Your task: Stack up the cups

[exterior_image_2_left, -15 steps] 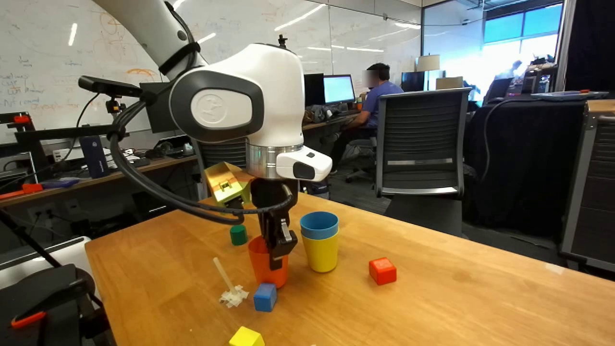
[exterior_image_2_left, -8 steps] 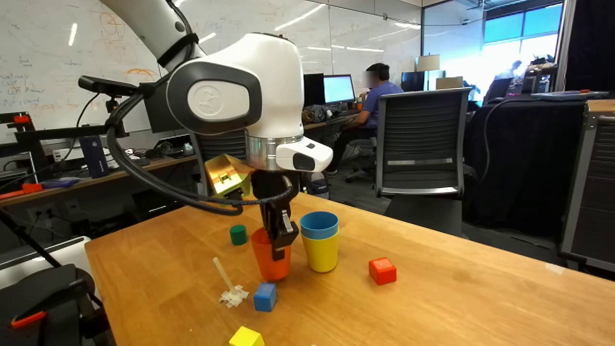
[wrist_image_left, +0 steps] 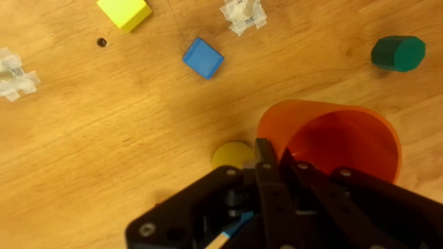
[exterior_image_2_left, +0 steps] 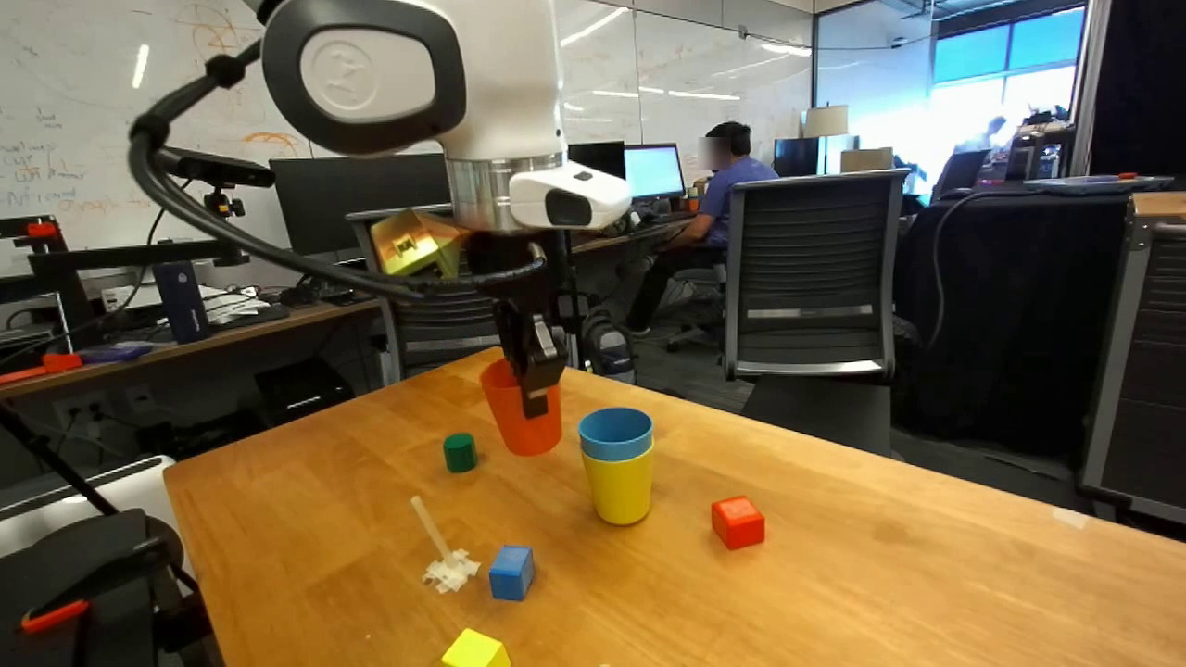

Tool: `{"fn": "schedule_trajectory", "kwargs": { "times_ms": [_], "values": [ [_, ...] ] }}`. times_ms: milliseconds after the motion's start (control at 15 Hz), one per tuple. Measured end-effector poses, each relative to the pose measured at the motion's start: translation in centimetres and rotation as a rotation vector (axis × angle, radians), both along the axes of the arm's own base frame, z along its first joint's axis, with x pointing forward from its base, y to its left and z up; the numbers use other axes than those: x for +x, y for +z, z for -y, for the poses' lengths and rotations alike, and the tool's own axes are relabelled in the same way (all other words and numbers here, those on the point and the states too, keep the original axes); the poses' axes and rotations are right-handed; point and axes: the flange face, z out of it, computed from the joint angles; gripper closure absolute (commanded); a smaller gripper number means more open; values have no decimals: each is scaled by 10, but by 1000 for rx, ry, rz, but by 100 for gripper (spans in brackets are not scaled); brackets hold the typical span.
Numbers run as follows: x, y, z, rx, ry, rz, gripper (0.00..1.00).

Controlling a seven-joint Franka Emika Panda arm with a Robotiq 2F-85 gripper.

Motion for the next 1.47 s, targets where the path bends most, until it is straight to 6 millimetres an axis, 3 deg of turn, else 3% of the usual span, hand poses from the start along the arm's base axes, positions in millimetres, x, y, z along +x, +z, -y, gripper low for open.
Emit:
{"fn": "schedule_trajectory", "kwargs": {
  "times_ms": [400, 667, 933, 1467],
  "values": [
    [0, 53, 13, 41, -67, 64, 99],
    [11, 71, 30, 90, -154, 116, 99],
    [21, 67, 39, 98, -216, 109, 99],
    [47, 26, 52, 100, -321, 41, 99]
  ]
}}
